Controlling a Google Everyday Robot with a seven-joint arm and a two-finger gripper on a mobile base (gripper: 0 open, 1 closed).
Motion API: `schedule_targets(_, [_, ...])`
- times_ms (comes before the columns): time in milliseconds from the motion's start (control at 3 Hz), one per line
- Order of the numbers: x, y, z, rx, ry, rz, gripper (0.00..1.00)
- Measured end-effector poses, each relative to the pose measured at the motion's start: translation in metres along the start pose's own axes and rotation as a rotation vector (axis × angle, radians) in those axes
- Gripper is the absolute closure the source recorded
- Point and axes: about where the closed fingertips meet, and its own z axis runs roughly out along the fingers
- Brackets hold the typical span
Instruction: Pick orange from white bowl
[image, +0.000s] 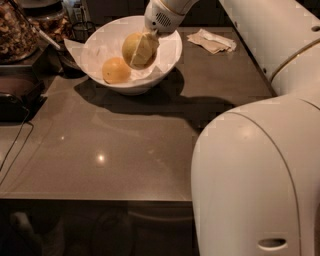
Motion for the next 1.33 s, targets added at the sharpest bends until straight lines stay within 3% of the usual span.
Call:
schedule_targets(667, [-0.028, 0.053, -0.026, -0.003, -0.046, -0.129, 1.0])
schedule_targets(1000, [-0.051, 0.106, -0.062, 0.02, -0.041, -0.179, 1.0])
schedule_targets(1333, [-0.052, 0.107, -0.064, 0.023, -0.042, -0.18, 1.0])
